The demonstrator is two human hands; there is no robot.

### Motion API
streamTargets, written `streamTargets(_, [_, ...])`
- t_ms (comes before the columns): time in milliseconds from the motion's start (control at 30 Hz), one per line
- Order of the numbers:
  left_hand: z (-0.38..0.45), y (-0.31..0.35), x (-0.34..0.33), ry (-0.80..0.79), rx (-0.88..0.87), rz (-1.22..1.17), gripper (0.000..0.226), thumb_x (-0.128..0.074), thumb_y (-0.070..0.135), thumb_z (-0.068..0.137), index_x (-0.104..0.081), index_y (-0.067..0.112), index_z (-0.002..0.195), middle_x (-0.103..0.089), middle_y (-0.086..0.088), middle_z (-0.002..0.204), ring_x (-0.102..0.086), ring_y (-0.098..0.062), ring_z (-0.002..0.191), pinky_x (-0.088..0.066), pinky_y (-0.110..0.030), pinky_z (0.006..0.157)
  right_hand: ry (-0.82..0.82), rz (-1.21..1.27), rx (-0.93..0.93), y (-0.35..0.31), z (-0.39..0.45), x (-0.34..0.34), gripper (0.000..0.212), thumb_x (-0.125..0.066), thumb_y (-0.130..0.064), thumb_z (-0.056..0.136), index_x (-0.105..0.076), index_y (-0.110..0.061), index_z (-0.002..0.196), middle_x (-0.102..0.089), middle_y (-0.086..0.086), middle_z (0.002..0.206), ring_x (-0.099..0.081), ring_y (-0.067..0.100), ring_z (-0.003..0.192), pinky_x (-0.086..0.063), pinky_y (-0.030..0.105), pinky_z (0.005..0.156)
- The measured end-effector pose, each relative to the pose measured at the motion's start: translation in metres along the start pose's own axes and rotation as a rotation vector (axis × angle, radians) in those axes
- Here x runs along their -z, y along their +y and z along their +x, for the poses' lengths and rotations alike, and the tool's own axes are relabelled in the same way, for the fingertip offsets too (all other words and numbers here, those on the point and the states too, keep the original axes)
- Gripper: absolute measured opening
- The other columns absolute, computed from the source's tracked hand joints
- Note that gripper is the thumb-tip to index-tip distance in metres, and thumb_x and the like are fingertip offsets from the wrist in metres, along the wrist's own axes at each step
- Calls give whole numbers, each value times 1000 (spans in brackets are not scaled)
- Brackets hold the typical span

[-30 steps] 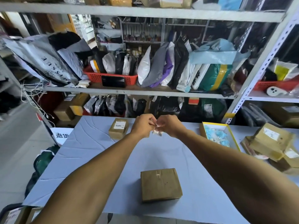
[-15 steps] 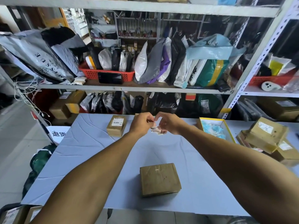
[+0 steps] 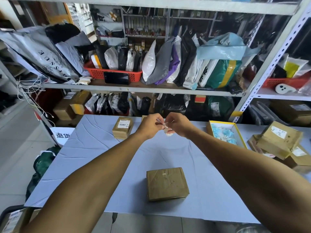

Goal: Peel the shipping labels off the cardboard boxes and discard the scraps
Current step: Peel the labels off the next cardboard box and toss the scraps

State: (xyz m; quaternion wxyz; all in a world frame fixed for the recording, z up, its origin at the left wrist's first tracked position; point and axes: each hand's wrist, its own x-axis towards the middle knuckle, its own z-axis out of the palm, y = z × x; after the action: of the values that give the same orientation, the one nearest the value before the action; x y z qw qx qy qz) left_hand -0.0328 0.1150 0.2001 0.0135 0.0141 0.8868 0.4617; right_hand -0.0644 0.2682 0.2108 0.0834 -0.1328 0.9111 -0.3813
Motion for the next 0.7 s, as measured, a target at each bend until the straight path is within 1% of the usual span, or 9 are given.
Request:
streamTargets(33, [1,0,1,9,16,-17,11,-69,14,88,-59,18,90,-70,-8,101,-64,-22,92,-47,-27,64,-9,30,8,-1,0,0,6,-65,-13,86,-64,-10,91,-66,1,86,-65,19,76,-48,22,55])
streamTargets(100, [1,1,3,43,46,-53,9,-69,15,88,-61,16,90,-69,-9,94,-64,-25,83,-53,-33,60,-39,23,53,-2,0,0,16,-75,-18,79,-65,-14,92,-68,1,89,-65,18,80,-48,25,61])
streamTargets(200, [3,-2,3,71,98,-144,12,-71,15,86,-64,23,81,-71,-11,89,-69,-34,86,-61,-51,71,-71,-70,87,-4,0,-2,32,-83,-18,72,-63,-14,96,-65,1,93,-61,15,78,-49,28,63])
streamTargets(300, [4,-7,2,37,108,-215,15,-72,18,85,-65,26,74,-70,-13,87,-69,-40,85,-56,-62,74,-13,-123,102,-6,1,-1,21,-78,-11,74,-63,-8,89,-65,4,84,-60,19,75,-45,29,56])
streamTargets(367, [2,-5,0,5,111,-302,14,-68,15,88,-66,23,77,-69,-10,89,-70,-34,88,-57,-56,84,21,-126,106,-6,2,2,9,-71,-8,80,-64,-4,82,-67,6,76,-66,21,72,-50,34,55])
streamTargets(433, [-1,-1,0,-14,117,-350,12,-67,10,89,-67,20,83,-67,-4,92,-66,-27,96,-56,-43,88,37,-112,75,-5,3,4,9,-64,-5,85,-63,2,80,-69,9,74,-72,20,70,-55,38,59])
streamTargets(500, [-2,-2,-1,-26,93,-316,12,-72,8,85,-69,19,89,-67,1,96,-64,-24,100,-54,-39,86,55,-116,59,-2,3,4,10,-62,-4,87,-64,4,80,-70,10,75,-72,18,67,-58,40,64])
streamTargets(600, [-2,-3,1,14,54,-185,16,-74,6,83,-72,11,98,-70,-3,101,-65,-20,96,-52,-30,81,58,-122,80,1,3,0,12,-63,-6,87,-70,1,82,-72,11,74,-71,16,65,-61,41,70])
streamTargets(700, [4,-11,2,77,46,-55,10,-75,11,83,-74,12,92,-73,-4,97,-67,-20,91,-52,-26,71,47,-106,95,4,-2,-6,19,-59,-13,92,-75,-3,90,-73,13,79,-71,16,68,-60,36,72])
